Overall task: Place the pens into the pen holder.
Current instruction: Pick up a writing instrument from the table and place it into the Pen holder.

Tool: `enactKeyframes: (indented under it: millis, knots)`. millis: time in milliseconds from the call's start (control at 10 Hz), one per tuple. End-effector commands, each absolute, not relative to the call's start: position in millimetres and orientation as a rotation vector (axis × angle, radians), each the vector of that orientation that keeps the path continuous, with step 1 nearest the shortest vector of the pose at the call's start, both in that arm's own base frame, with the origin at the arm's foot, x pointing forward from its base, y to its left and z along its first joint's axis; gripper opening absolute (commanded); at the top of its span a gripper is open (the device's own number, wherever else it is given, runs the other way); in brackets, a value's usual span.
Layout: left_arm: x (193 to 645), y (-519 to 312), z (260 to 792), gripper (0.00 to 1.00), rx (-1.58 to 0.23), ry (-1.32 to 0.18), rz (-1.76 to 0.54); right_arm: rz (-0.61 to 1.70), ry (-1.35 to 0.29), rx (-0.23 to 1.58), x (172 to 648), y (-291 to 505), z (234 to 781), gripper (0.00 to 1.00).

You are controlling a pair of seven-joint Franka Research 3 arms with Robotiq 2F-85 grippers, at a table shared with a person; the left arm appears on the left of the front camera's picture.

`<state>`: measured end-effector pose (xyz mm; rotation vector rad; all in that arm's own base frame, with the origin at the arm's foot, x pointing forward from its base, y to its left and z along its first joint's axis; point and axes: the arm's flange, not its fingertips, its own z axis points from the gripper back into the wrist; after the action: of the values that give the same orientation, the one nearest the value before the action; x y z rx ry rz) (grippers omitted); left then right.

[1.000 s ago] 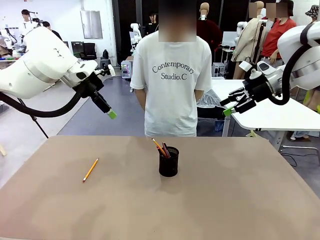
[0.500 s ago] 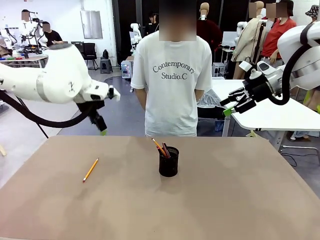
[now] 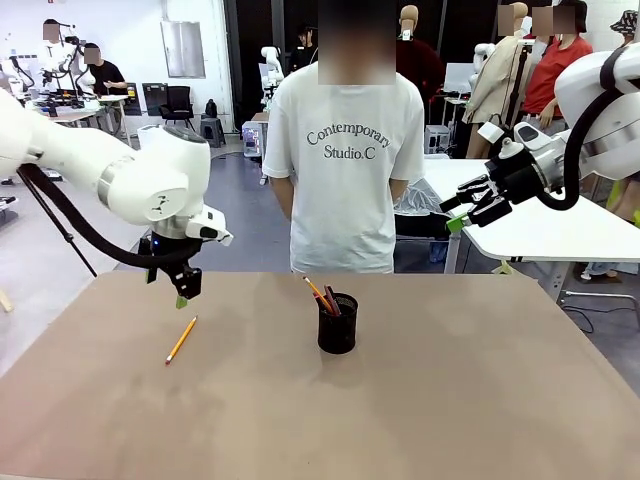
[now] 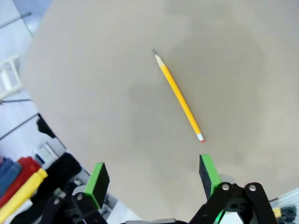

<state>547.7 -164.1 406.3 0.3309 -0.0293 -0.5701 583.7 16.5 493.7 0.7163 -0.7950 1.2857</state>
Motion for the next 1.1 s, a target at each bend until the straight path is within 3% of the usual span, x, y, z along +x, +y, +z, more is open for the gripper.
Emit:
enactKeyframes:
  millis: [0, 200, 600, 700, 800, 1000]
  knots:
    - [554.0, -164.6, 397.4, 1.0, 0.38, -0.038, -0.477, 1.289, -0.799, 0.713, 584.1, 17.0, 496.2, 1.0]
    - [549.3, -162.5, 379.5, 1.0, 0.353, -0.061, -0.406, 1.289, -0.799, 0.713, 584.1, 17.0, 496.2, 1.0]
    - [546.8, -148.9, 361.4, 1.0, 0.128, -0.064, -0.252, 1.289, -0.799, 0.713, 584.1, 17.0, 496.2, 1.0]
    - [546.9, -146.6, 369.8, 1.0, 0.082, -0.098, -0.314, 1.289, -0.799, 0.713, 584.1, 17.0, 496.2, 1.0]
    - [551.8, -154.1, 367.0, 1.0, 0.193, -0.055, -0.283, 1.289, -0.799, 0.713, 584.1, 17.0, 496.2, 1.0]
    - [551.8, -154.1, 367.0, 1.0, 0.193, -0.055, -0.283, 1.289, -0.799, 0.713, 584.1, 17.0, 496.2, 1.0]
